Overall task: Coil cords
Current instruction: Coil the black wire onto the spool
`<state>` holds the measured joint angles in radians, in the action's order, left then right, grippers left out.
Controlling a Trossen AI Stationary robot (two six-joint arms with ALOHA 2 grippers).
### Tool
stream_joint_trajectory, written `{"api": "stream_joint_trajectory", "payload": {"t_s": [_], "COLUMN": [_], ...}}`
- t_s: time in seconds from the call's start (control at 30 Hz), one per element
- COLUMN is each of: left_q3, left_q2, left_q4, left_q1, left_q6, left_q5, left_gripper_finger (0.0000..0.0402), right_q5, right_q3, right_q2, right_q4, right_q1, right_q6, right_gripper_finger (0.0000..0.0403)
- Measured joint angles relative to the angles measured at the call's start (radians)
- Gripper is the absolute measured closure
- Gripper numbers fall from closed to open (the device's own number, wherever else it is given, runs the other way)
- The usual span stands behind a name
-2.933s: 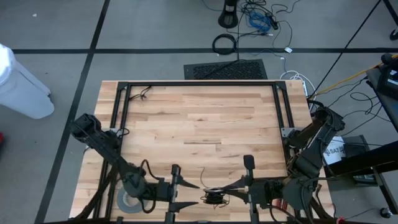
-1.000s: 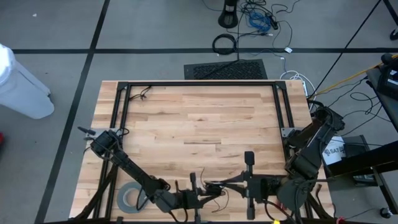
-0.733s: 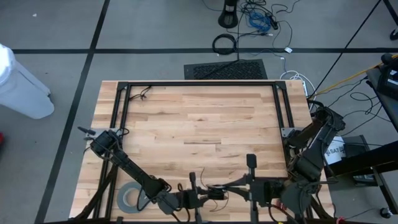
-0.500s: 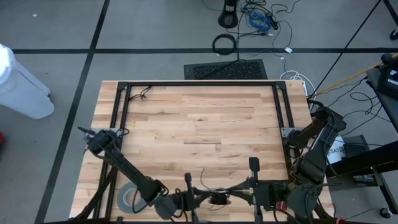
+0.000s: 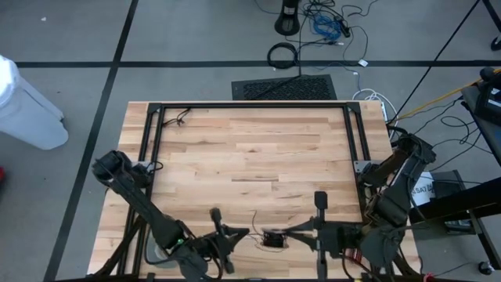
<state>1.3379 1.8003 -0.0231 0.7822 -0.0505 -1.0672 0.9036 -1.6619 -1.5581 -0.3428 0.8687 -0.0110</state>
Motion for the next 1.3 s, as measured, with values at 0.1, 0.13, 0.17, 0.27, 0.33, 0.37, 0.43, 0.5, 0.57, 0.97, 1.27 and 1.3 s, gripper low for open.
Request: {"api": "stream_joint_trajectory", "payload": {"t_s": [0.1, 0.13, 0.17, 0.27, 0.33, 0.37, 0.43, 0.5, 0.57, 0.97, 1.27, 1.3], "left_q3": [0.0, 0.0, 0.0, -0.001, -0.001, -0.001, -0.001, -0.001, -0.001, -0.001, -0.004, -0.004], "left_q2": [-0.019, -0.02, -0.02, -0.02, -0.02, -0.02, -0.02, -0.019, -0.011, 0.012, 0.021, 0.025], "left_q4": [0.088, 0.115, 0.138, 0.194, 0.175, 0.145, 0.071, -0.001, -0.036, -0.057, -0.068, -0.069], "left_q1": [0.004, 0.006, 0.005, 0.006, 0.005, 0.003, -0.004, -0.014, -0.022, -0.024, -0.061, -0.064], "left_q6": [-0.081, -0.121, -0.165, -0.245, -0.257, -0.256, -0.232, -0.216, -0.206, -0.206, -0.309, -0.309], "left_q5": [0.061, 0.082, 0.102, 0.131, 0.131, 0.131, 0.131, 0.131, 0.12, 0.114, 0.233, 0.233], "left_gripper_finger": [0.0355, 0.0344, 0.0333, 0.0293, 0.0268, 0.0257, 0.0239, 0.0225, 0.0217, 0.0215, 0.0215, 0.0215], "right_q5": [0.008, 0.007, 0.008, 0.007, 0.007, 0.006, 0.007, -0.005, -0.017, -0.063, -0.068, -0.068], "right_q3": [0.0, 0.0, 0.0, 0.0, 0.0, 0.0, 0.0, 0.0, -0.001, -0.001, -0.001, -0.001], "right_q2": [0.001, 0.001, 0.001, 0.0, 0.0, 0.0, 0.003, 0.012, 0.023, 0.029, 0.029, 0.029], "right_q4": [-0.038, -0.058, -0.079, -0.11, -0.11, -0.108, -0.101, -0.098, -0.09, -0.096, -0.095, -0.095], "right_q1": [-0.02, -0.026, -0.028, -0.032, -0.032, -0.032, -0.032, -0.032, -0.032, -0.032, -0.032, -0.032], "right_q6": [-0.04, -0.059, -0.077, -0.112, -0.111, -0.104, -0.09, -0.084, -0.083, -0.055, -0.052, -0.052], "right_gripper_finger": [0.0403, 0.0403, 0.0403, 0.0403, 0.0403, 0.0403, 0.0403, 0.0403, 0.0403, 0.0403, 0.0403, 0.0403]}}
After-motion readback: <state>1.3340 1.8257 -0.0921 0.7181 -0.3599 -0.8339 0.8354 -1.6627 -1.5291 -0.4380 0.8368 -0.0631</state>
